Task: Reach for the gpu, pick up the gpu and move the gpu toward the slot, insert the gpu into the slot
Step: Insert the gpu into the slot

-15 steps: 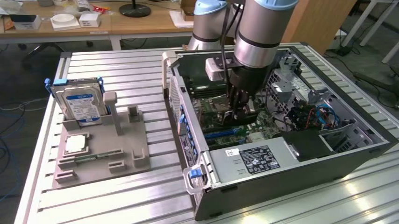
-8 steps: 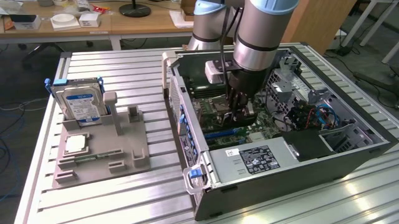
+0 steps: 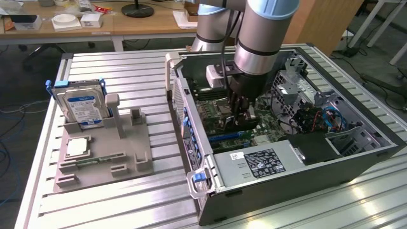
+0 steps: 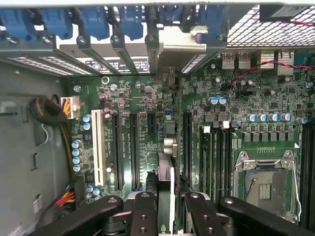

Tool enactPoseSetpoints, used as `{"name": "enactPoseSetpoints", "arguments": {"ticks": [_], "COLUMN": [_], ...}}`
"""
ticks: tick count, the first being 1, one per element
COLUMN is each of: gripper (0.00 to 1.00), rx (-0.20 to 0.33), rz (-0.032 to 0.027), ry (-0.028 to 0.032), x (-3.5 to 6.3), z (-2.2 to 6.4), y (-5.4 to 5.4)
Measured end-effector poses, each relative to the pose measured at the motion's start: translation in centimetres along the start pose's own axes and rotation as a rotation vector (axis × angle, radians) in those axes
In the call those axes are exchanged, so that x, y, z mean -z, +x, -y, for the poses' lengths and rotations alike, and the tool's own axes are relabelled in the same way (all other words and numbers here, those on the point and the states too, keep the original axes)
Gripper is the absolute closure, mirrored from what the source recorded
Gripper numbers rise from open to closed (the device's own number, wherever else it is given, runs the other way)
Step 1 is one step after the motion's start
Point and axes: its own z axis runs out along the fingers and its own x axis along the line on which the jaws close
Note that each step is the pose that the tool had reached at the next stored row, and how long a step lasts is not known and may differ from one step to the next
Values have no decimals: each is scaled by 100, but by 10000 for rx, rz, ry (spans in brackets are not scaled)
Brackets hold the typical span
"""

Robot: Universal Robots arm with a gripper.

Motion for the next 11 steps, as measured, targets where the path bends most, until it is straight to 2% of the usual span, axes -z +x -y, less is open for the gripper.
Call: {"name": "enactPoseSetpoints", "arguments": {"ticks": [5,11], "gripper": [74,74], "rx": [1,3], "rz": [-14,-13], "ry": [50,62], "x": [-46,-84], "z": [-24,-87], "y": [-22,-24]}}
